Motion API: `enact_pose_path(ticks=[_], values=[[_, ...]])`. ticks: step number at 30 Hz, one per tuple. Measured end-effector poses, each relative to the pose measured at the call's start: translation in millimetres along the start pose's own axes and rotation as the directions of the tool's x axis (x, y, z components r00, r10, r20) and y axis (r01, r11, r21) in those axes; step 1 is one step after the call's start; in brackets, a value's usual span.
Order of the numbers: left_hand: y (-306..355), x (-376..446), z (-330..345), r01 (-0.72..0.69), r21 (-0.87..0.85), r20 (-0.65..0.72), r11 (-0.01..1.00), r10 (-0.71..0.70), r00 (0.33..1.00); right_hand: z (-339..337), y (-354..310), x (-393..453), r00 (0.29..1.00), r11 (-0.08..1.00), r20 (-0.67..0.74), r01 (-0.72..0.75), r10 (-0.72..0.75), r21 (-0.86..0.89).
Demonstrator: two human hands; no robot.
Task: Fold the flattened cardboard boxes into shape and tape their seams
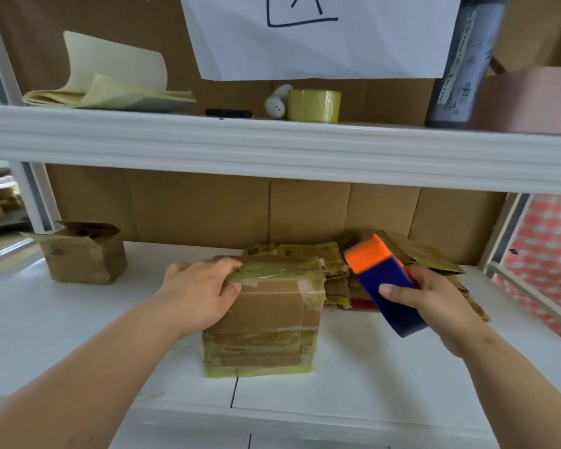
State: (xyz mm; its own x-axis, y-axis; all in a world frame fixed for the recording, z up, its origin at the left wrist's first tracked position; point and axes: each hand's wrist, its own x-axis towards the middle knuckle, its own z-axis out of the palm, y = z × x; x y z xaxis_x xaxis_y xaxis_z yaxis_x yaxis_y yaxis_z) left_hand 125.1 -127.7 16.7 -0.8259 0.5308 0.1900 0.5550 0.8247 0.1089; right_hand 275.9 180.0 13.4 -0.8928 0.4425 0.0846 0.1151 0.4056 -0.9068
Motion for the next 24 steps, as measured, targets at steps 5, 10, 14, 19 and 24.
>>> enact_pose_path(ticks=[5, 10, 14, 19, 24], values=[[1, 6, -5, -0.028, -0.028, 0.042, 0.999, 0.029, 0.999, 11, -47, -6, 0.972, 0.973, 0.09, 0.224, -0.219, -0.053], [0, 7, -12, -0.023, -0.096, 0.055, 0.995, 0.028, 0.998, 44, -70, -4, 0.908, 0.832, 0.242, 0.412, -0.342, -0.37], [-6, 6, -19, 0.046, -0.32, 0.085, 0.946, -0.02, 0.996, 64, -72, 7, 0.869, 0.71, 0.265, 0.494, -0.418, -0.502], [-18, 4, -29, 0.183, -0.681, 0.274, 0.709, 0.015, 0.962, 77, -77, 20, 0.862, 0.564, 0.282, 0.493, -0.421, -0.663], [-23, 4, -40, 0.138, -0.707, 0.282, 0.693, 0.097, 0.955, 83, -79, 26, 0.849, 0.506, 0.327, 0.514, -0.416, -0.693]])
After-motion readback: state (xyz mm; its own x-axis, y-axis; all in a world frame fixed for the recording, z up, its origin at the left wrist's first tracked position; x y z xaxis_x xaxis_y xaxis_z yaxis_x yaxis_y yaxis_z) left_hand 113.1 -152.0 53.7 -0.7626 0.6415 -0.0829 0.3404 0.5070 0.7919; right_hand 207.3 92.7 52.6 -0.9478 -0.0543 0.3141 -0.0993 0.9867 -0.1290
